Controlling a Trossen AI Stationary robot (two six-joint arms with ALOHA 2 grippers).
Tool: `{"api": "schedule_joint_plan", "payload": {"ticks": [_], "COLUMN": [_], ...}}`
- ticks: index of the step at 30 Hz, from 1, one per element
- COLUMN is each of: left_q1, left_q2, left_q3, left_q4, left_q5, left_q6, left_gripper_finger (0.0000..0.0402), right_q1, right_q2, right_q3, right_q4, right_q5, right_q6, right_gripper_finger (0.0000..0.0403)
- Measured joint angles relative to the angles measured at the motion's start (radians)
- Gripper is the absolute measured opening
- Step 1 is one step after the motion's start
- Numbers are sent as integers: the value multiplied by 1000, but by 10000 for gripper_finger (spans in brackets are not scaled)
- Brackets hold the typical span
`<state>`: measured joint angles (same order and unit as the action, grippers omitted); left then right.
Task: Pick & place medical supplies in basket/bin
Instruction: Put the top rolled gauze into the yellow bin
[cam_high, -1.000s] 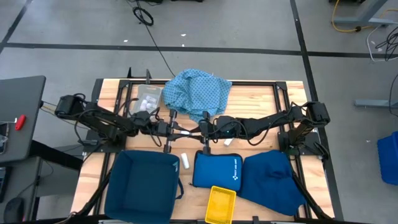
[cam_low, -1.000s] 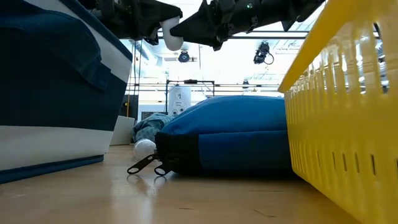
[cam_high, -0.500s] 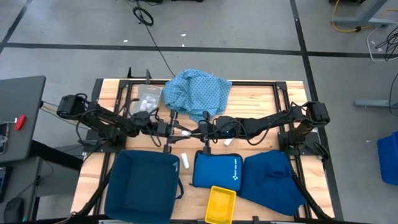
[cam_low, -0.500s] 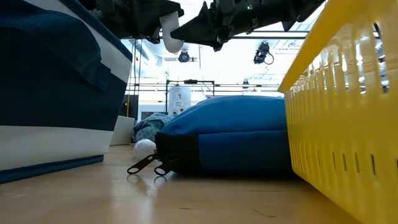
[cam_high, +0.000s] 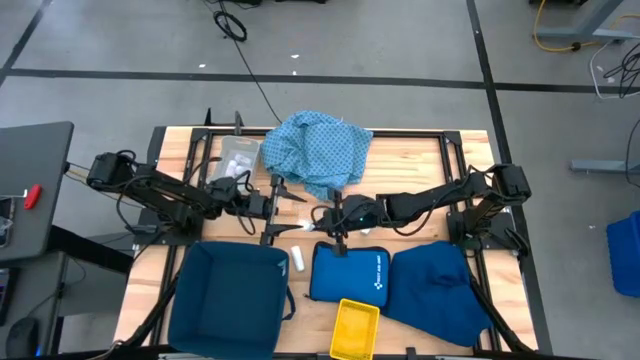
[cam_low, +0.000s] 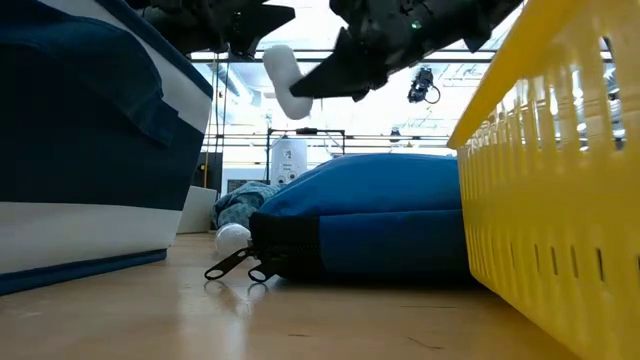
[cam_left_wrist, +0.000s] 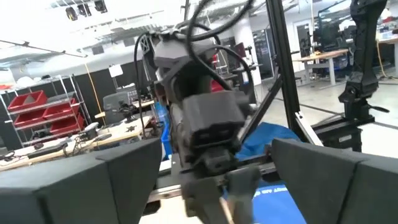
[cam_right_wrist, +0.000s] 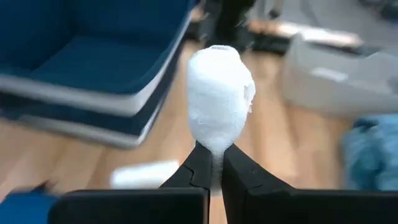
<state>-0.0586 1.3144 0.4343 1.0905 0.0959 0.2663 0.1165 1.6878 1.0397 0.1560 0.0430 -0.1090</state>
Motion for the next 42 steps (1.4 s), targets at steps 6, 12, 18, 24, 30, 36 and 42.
{"api": "schedule_joint_plan", "payload": {"ticks": [6,12,18,24,30,36,42], "left_q1": [0,0,0,1,1,1,1], "left_q2": [0,0,0,0,0,0,0], "left_q3": [0,0,0,0,0,0,0], "left_q4": [-26,-34,-38,-41,-42,-46,-50], "left_q5": [-2,1,1,1,2,2,2], "left_q6": [2,-6,-4,3,4,6,6], "left_gripper_finger": [308,308,308,308,308,308,308], "right_q1": [51,124,213,297,371,436,470], "right_q2": [-28,-94,-113,-112,-89,-27,41], "right_q3": [0,0,1,1,1,1,1], "right_q4": [-140,-248,-305,-321,-332,-318,-283], "right_q5": [-49,-135,-210,-217,-204,-237,-269], "right_q6": [42,95,213,363,531,699,814], "right_gripper_finger": [13,13,13,13,13,13,13]}}
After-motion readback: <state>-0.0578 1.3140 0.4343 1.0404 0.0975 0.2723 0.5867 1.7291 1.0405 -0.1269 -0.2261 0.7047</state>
